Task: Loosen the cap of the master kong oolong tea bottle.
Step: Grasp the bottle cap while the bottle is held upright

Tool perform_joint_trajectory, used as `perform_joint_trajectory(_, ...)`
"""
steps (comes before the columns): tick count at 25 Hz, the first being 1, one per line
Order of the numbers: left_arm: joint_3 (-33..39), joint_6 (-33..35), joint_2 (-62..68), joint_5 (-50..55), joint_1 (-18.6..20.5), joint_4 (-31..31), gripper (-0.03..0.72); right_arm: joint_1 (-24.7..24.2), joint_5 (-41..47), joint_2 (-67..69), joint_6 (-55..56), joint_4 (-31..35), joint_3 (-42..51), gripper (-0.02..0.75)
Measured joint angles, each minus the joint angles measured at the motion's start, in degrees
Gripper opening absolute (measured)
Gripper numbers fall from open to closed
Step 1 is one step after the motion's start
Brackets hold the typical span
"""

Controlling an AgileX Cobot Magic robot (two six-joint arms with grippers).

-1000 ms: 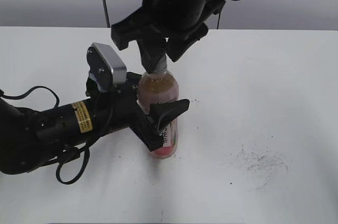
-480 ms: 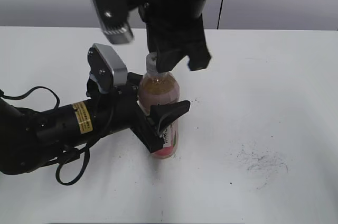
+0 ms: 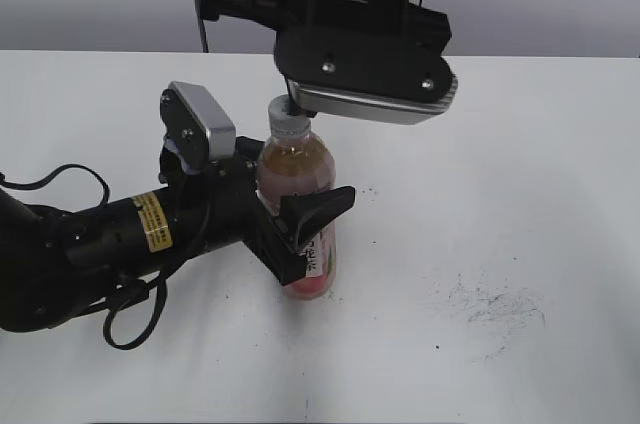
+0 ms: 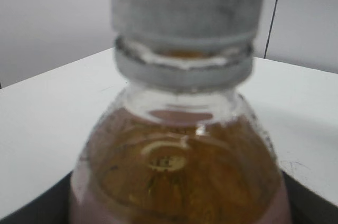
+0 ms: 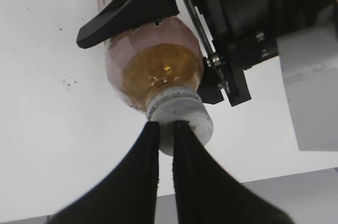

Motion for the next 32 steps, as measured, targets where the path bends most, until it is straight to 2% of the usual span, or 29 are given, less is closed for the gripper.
perform_joint_trajectory(2, 0.00, 0.00, 0.00, 0.00, 0.00, 0.00, 0.442, 0.00, 0.04, 0.00, 5.73, -0.06, 0.00, 0.069)
perform_joint_trajectory(3, 0.00, 0.00, 0.00, 0.00, 0.00, 0.00, 0.442, 0.00, 0.06, 0.00, 10.11, -0.11, 0.00, 0.104)
perform_joint_trajectory(6, -0.05, 0.05, 0.00, 0.07, -0.06, 0.00, 0.442, 0.16, 0.11, 0.00, 27.45, 1.15, 0.16, 0.292)
perform_joint_trajectory(8, -0.05, 0.12, 0.00, 0.07, -0.06, 0.11, 0.442, 0.23, 0.16, 0.00, 45.91, 2.60, 0.33, 0.441)
perform_joint_trajectory(10, -0.05, 0.12, 0.00, 0.07, -0.06, 0.11, 0.442, 0.29, 0.16, 0.00, 64.29, 3.76, 0.33, 0.536)
perform_joint_trajectory(11, -0.05, 0.12, 0.00, 0.07, -0.06, 0.11, 0.442, 0.29, 0.16, 0.00, 74.13, 4.16, 0.33, 0.557)
perform_joint_trajectory(15, -0.12, 0.18, 0.00, 0.07, -0.06, 0.18, 0.442, 0.41, -0.70, -0.05, 109.55, 3.22, 0.46, 0.566)
perform_joint_trajectory(19, -0.12, 0.18, 0.00, 0.12, -0.06, 0.18, 0.442, 0.41, -2.37, 0.07, 133.77, -2.45, 0.87, 0.566)
perform_joint_trajectory(22, -0.12, 0.18, 0.00, 0.12, -0.06, 0.18, 0.442, 0.41, -2.37, 0.25, 139.53, -4.16, 0.94, 0.566)
perform_joint_trajectory(26, -0.12, 0.18, 0.00, 0.12, -0.06, 0.18, 0.442, 0.41, -2.37, 1.07, 140.82, -4.17, 0.94, 0.545)
perform_joint_trajectory(29, -0.12, 0.18, 0.00, 0.12, -0.06, 0.18, 0.442, 0.41, -1.86, 1.07, 141.00, -3.92, 0.94, 0.437)
perform_joint_trajectory(32, -0.16, 0.18, 0.00, 0.18, -0.06, 0.18, 0.442, 0.61, -1.24, 1.07, 139.04, -3.10, 0.94, 0.267)
